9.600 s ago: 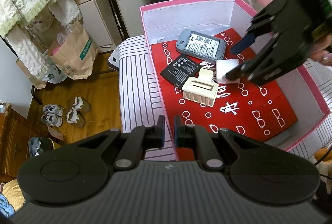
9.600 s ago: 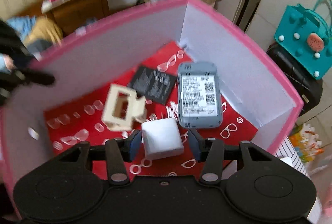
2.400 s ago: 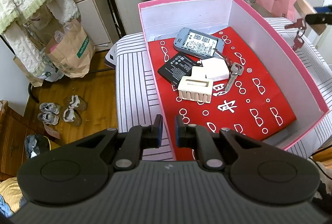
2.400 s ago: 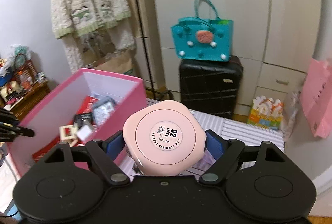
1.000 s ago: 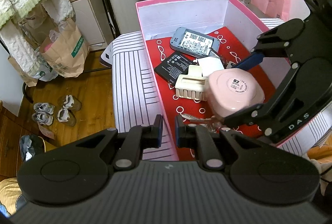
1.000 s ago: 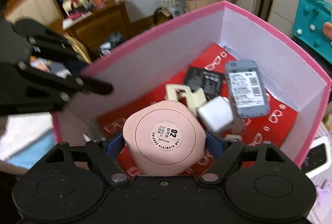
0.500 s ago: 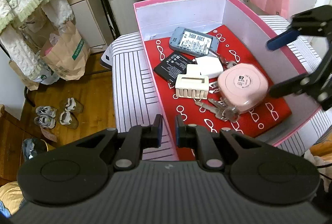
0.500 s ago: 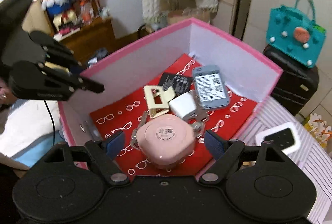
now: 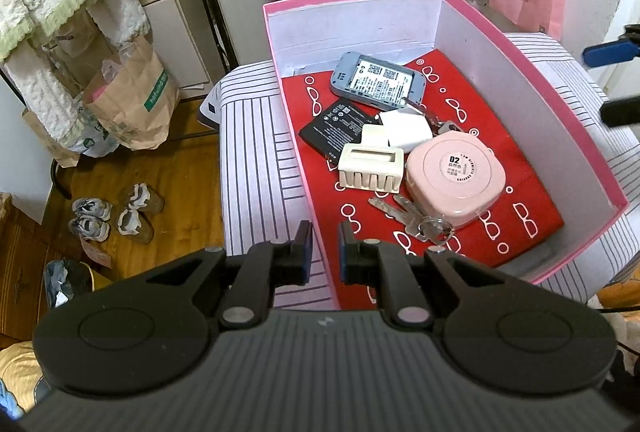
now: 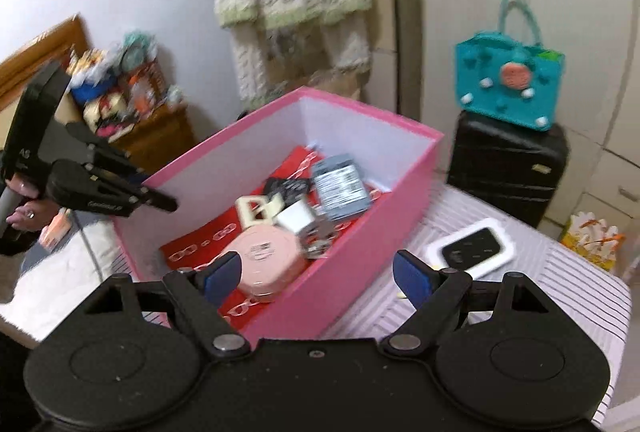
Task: Organize rigid objects
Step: 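Move the right gripper to the black square case and grasp it, then carry the black square case into the pink box and release it, then grasp the white wifi router with the right gripper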
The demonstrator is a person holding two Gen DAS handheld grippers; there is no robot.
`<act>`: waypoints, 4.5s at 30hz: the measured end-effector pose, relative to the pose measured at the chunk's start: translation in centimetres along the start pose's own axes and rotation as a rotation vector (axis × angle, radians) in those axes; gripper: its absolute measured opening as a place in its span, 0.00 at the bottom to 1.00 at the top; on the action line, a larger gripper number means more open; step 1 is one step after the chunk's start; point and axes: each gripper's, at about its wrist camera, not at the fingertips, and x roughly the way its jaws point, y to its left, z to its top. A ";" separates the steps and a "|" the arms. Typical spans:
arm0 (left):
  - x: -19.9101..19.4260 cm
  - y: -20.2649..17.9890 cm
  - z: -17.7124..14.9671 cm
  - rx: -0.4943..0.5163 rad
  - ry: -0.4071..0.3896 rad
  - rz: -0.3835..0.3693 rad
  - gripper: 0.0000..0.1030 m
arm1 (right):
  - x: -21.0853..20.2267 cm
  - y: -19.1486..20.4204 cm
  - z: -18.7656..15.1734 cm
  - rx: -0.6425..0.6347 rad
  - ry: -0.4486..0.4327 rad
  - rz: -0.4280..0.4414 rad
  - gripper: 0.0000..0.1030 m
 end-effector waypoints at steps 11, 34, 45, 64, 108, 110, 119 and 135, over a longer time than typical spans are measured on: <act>0.0 0.0 0.0 -0.012 0.002 0.006 0.12 | 0.6 -5.1 -7.1 0.104 -0.009 -0.099 0.84; 0.2 0.0 0.2 -0.048 0.015 0.019 0.12 | 7.2 -6.6 -10.3 0.009 0.006 -0.149 0.96; 0.2 0.0 0.2 -0.051 0.015 0.017 0.12 | 8.3 -6.2 -9.8 0.035 -0.024 -0.195 1.00; 0.3 0.1 0.0 -0.049 0.006 0.000 0.12 | 7.6 -5.9 -8.7 0.127 0.004 -0.264 0.64; -0.1 1.0 -0.1 -0.046 -0.006 -0.031 0.10 | 17.1 2.9 6.9 -0.285 0.312 -0.197 0.66; -0.1 0.9 -0.1 -0.039 -0.007 -0.028 0.10 | 16.8 2.5 7.0 -0.242 0.298 -0.191 0.69; -0.1 0.6 0.1 -0.040 0.006 -0.020 0.11 | 7.0 0.3 7.0 -0.067 0.018 -0.084 0.77; 0.1 -0.7 0.5 -0.039 0.035 0.046 0.12 | -1.1 -6.8 -2.2 0.095 -0.161 -0.216 0.77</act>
